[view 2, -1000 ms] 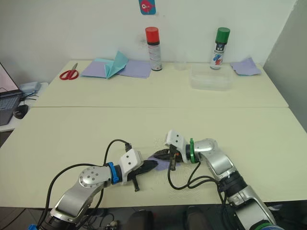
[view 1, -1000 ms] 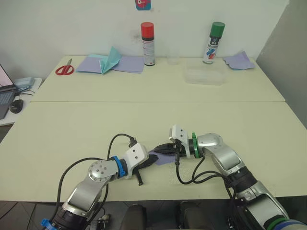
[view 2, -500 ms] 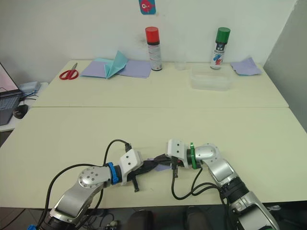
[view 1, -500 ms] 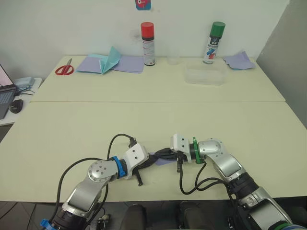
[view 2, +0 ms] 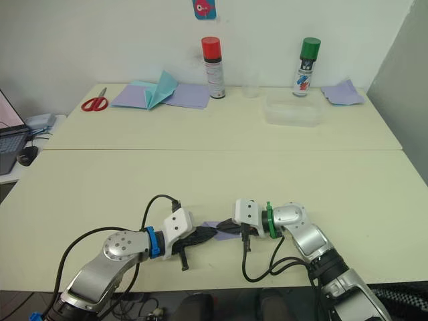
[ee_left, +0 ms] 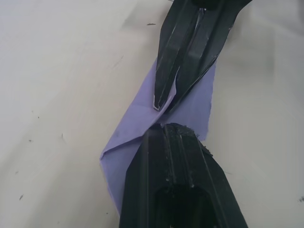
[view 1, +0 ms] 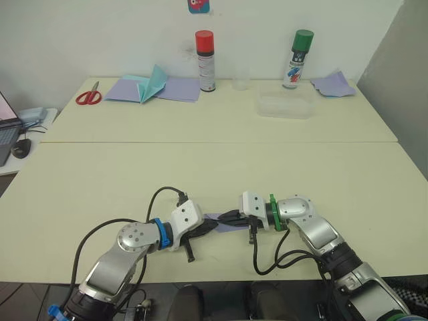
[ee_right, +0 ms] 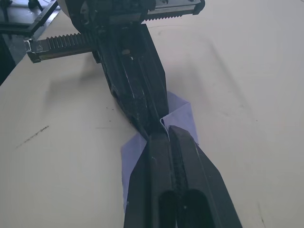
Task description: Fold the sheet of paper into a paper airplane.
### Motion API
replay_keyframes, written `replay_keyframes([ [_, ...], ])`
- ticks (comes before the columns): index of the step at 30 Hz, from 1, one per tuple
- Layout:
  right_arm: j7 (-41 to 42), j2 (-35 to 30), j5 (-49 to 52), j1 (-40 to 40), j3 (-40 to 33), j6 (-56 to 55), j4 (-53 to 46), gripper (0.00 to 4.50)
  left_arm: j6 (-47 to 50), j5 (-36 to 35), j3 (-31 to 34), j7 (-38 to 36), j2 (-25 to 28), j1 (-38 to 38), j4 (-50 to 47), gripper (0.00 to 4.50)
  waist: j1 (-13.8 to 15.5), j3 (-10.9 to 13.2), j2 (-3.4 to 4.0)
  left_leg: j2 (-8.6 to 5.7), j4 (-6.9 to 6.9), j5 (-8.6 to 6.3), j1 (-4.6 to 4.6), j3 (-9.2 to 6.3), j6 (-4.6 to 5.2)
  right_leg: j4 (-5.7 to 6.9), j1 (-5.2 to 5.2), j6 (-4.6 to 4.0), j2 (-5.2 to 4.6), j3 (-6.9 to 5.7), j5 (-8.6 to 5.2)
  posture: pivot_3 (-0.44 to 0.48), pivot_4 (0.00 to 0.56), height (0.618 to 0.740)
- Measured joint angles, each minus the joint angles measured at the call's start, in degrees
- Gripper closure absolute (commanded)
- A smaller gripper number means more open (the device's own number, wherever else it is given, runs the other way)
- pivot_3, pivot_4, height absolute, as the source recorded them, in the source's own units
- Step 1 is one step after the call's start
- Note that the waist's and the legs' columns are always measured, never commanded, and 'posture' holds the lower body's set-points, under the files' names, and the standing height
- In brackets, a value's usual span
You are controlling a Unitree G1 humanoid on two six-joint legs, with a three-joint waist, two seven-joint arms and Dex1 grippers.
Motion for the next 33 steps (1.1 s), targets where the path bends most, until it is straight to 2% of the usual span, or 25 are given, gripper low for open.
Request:
replay_keyframes([
  [8,-0.2,-0.6,-2.4,-0.3,1.6,0.5,-0.7,4.48,1.0,-0.9,0.1,-0.1,0.4,-0.2,0.0,4.5,0.0,0.0,-0.02,-0.03,0.0,0.0,0.05,0.0,0.0,0.01,0.01,0.0,0.02,0.01,0.0,0.0,0.15,0.74],
  [18,-0.2,-1.0,-3.8,-1.6,3.3,-1.2,1.0,4.48,3.4,-3.3,0.7,-1.6,3.3,-0.8,-0.5,4.5,0.0,0.0,-0.03,-0.02,0.0,0.0,0.07,0.01,0.0,0.05,0.02,-0.05,0.07,0.01,-0.03,0.0,0.15,0.74],
  [22,-0.2,-1.0,-3.8,-1.8,3.5,-1.2,1.0,4.48,6.6,-5.8,3.5,-3.6,7.0,-1.1,-0.9,4.5,0.0,0.0,-0.04,-0.02,0.0,0.0,0.08,0.0,0.0,0.1,0.01,-0.09,0.07,-0.02,-0.05,0.0,0.15,0.74],
  [27,0.1,-1.3,-3.8,-1.8,3.4,-1.2,1.0,4.48,12.2,-9.7,10.7,-5.8,11.6,-1.6,2.0,4.5,0.0,0.0,-0.04,-0.01,0.01,0.0,0.07,-0.05,0.0,0.19,-0.02,-0.17,0.07,-0.13,-0.1,0.0,0.15,0.74],
  [33,1.2,-1.5,-3.5,-2.1,3.2,-1.3,1.2,4.48,10.9,-10.3,11.0,-4.8,7.2,-5.7,4.2,4.5,0.1,0.1,-0.2,-0.02,0.03,0.0,0.03,0.01,-0.01,0.17,-0.02,-0.11,0.05,-0.1,-0.08,0.0,0.15,0.74],
])
